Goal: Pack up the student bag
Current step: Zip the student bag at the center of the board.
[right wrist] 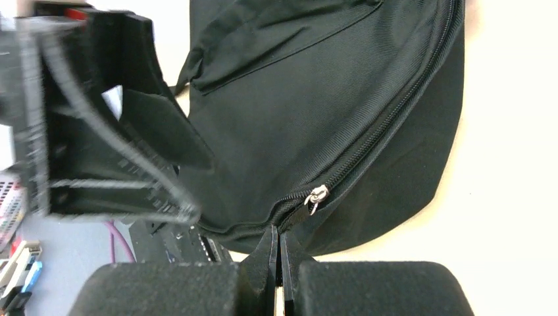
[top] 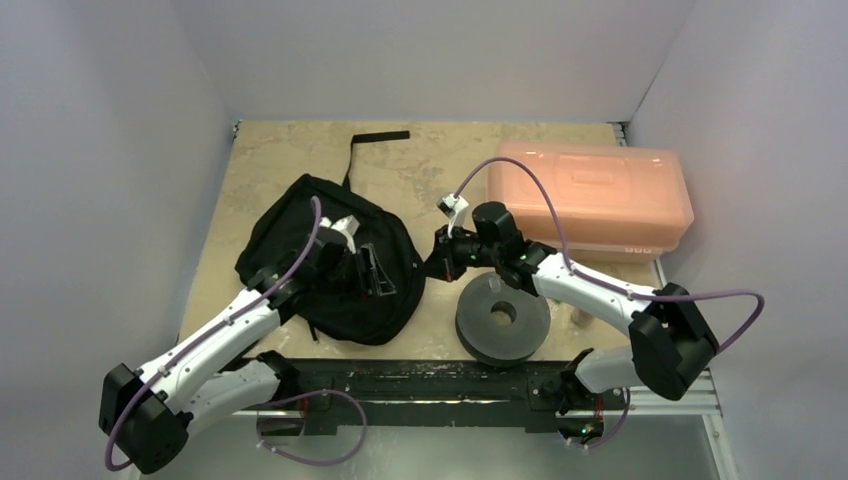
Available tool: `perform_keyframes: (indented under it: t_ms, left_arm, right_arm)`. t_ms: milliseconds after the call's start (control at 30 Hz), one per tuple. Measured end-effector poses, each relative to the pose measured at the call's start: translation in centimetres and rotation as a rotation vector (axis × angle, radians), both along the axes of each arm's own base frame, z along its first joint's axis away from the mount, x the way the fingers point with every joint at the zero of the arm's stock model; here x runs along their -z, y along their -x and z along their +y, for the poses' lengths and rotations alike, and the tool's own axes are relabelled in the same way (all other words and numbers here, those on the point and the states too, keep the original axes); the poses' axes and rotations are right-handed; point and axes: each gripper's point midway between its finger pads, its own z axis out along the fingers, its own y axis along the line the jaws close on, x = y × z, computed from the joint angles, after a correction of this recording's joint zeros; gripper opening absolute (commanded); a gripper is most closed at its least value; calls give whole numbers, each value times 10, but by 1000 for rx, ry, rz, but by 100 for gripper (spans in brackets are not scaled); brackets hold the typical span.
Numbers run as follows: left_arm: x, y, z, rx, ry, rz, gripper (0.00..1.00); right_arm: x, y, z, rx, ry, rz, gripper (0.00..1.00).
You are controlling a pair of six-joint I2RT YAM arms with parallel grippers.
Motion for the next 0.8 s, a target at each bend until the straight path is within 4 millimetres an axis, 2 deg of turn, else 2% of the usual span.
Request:
perform_keyframes:
  t_ms: [67,133,200,333,500,567,633,700,800]
  left_arm:
    - [19,5,16,-144,-19,83,65]
    - [40,15,35,-268,-46,154,73]
    - [59,24,53,-397,-64,210,75]
    - [84,20,76,-578,-56,237,77]
    - [104,-16,94,-669,-144,294,77]
    - [107,-31,93,-643,-172,366,76]
    - [105,-51,91,-590,-199,392,75]
    - [99,-81,87,-541,-216,380,75]
    - [86,-121,81,-493,-189,267,75]
  right_arm:
    - [1,7,-4,-11,-3,-1,0]
    - [1,12,-6,-25,-9,2,0]
    - [0,17,-6,-41,-13,4,0]
    - [4,32,-2,-95,-3,4,0]
    - [7,76,19,-215,-11,2,0]
    - [9,89,26,-236,-32,7,0]
    - [11,89,29,-213,-52,12,0]
    - [12,82,34,-178,-72,14,0]
    - [21,75,44,-149,-82,39,0]
